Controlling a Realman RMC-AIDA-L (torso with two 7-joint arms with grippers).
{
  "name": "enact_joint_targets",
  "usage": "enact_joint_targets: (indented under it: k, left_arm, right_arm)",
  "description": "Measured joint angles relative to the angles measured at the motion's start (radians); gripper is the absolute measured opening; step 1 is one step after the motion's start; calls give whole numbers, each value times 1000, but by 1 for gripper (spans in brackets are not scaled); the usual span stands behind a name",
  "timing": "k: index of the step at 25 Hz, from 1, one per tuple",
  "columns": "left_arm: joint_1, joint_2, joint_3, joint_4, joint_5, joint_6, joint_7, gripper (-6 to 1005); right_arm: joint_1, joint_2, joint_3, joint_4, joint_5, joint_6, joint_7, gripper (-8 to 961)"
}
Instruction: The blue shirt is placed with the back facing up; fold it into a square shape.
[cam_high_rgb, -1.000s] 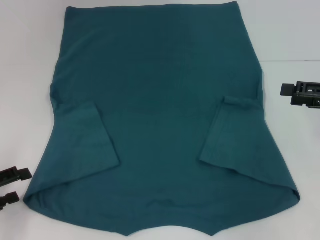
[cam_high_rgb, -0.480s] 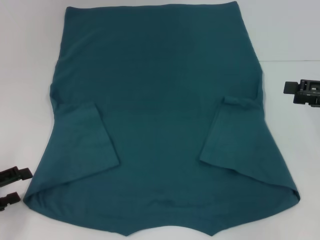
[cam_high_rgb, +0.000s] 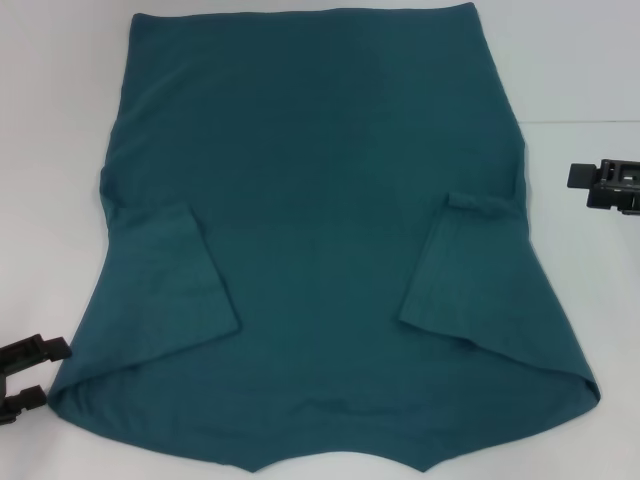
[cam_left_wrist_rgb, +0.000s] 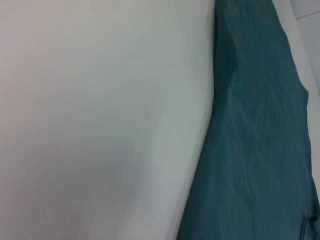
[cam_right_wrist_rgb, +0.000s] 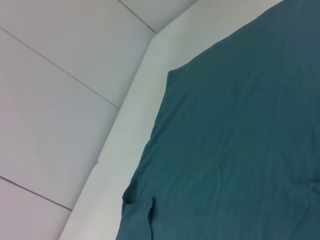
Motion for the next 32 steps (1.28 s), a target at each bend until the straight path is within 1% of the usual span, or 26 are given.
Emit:
enact_joint_targets:
  k: [9,14,21,30,32]
  left_arm:
    - [3,0,3,0,0,-2,3,907]
    - [0,-5,11,-7,1,-2,8,906]
    - [-12,-7,24,-28,1,-2,17,905]
    - [-35,-6,24,-52,1,-17,27,903]
    - [-46,-4,34,-73,6,-32,27,902]
  right_arm:
    - [-1,0,0,0,0,0,2,819]
    - [-1,0,3,0,1,-1,2,819]
    - [-1,-2,29,0,2,-25,0,819]
    - [-1,-2,32,0,1,-27,-2,819]
    - [-2,-2,32,0,1,-28,-4,819]
